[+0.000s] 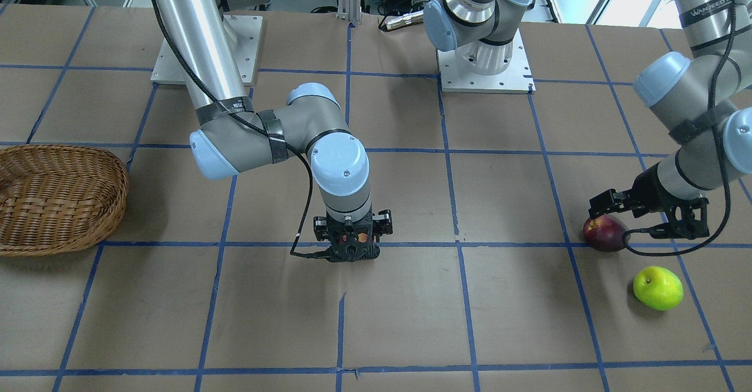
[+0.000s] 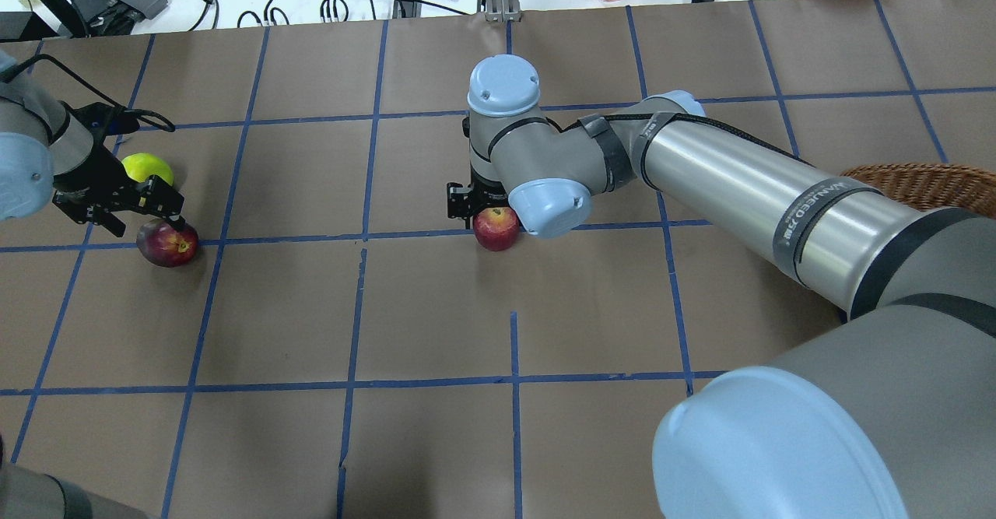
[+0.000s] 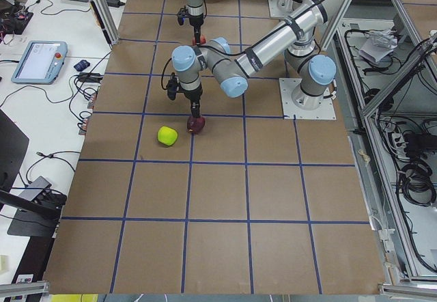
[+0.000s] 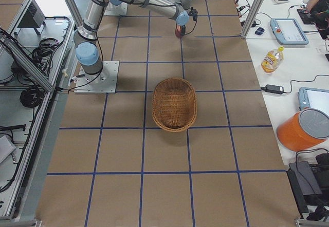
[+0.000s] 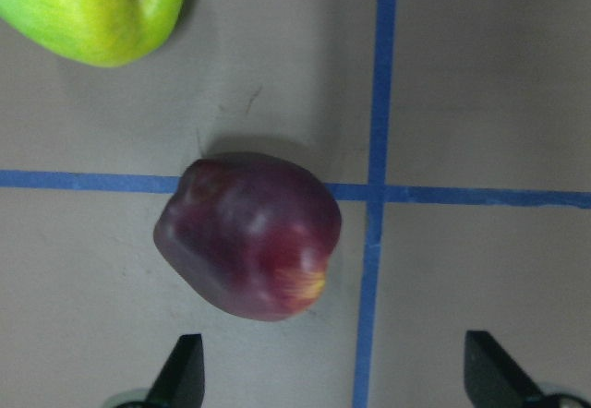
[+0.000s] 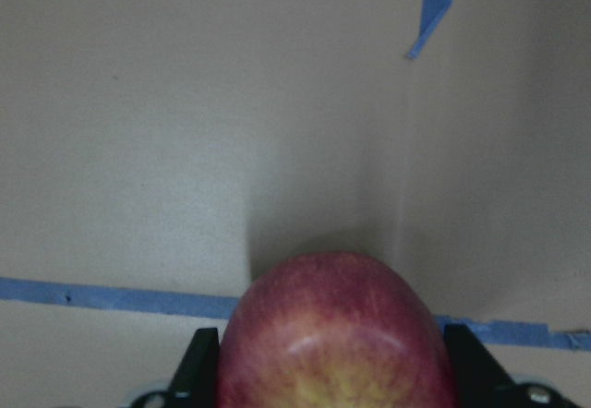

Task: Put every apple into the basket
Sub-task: 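Grasp the red apple with right gripper while left grasps dark red apple, then carry red apple to basket with right gripper while left carries dark red apple, then set dark red apple at center with left gripper while right withdraws, then grasp dark red apple with right gripper while left grasps green apple, then drop dark red apple in basket with right while left carries green apple, then set green apple at center with left gripper while right gripper withdraws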

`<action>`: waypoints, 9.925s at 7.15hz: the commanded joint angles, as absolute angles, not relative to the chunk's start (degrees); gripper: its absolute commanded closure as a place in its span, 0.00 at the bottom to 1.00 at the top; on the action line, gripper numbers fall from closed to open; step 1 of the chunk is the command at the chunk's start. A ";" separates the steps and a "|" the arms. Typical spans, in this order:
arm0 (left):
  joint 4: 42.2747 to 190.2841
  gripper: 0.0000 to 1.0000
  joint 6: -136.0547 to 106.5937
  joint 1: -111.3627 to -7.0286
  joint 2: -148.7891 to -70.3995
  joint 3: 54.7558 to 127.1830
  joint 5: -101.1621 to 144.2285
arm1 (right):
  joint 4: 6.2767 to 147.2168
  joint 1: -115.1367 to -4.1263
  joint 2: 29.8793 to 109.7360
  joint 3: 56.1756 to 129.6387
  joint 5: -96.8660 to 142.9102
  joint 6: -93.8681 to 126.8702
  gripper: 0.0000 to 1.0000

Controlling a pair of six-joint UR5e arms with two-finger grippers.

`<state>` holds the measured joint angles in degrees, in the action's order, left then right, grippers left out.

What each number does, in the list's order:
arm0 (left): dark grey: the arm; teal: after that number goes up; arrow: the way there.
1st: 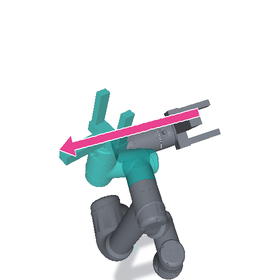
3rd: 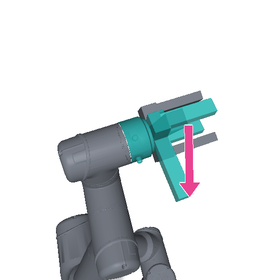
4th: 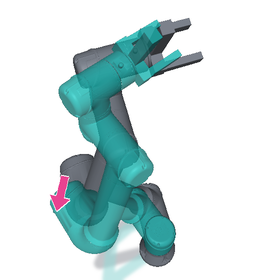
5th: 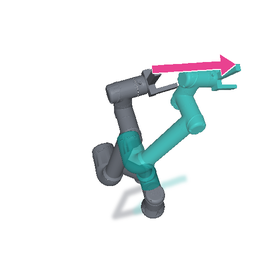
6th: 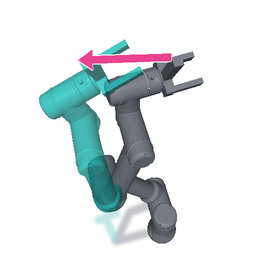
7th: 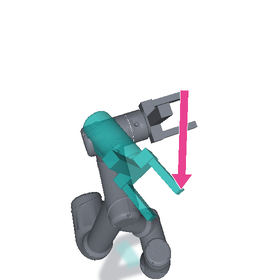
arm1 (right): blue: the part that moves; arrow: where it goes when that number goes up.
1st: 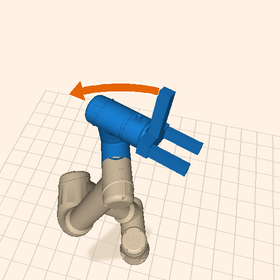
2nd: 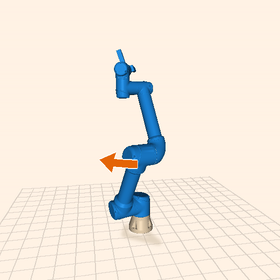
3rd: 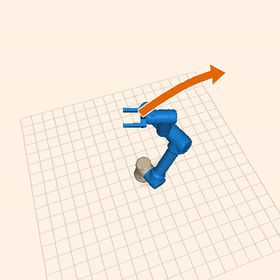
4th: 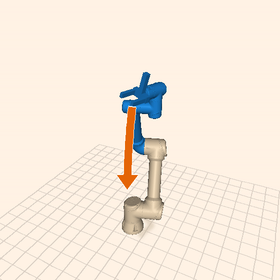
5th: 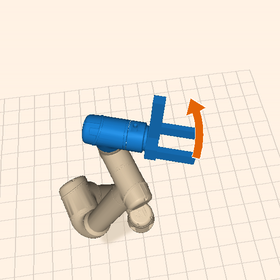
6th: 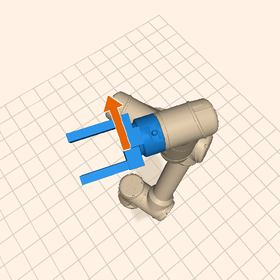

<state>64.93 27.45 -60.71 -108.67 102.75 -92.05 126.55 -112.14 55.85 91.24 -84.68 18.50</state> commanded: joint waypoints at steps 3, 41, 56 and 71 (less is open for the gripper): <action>58.98 0.00 33.22 -60.38 -114.95 102.31 -92.20 | 120.64 -104.64 62.63 91.40 -84.82 10.52 0.52; 71.28 0.00 47.46 -57.32 -130.42 73.56 -85.52 | 135.23 -110.21 57.15 90.71 -88.93 18.02 0.00; 89.65 1.00 10.10 -85.28 -118.31 74.87 -85.17 | 128.40 -61.48 75.14 107.40 -92.47 -28.75 0.50; 61.85 0.00 -27.42 -108.46 -122.19 84.73 -85.69 | 124.98 -83.98 78.14 108.81 -86.84 -11.92 0.00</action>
<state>59.62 -27.42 -109.10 -124.33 84.79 -85.59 124.47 -78.39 78.60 108.80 -87.02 -19.37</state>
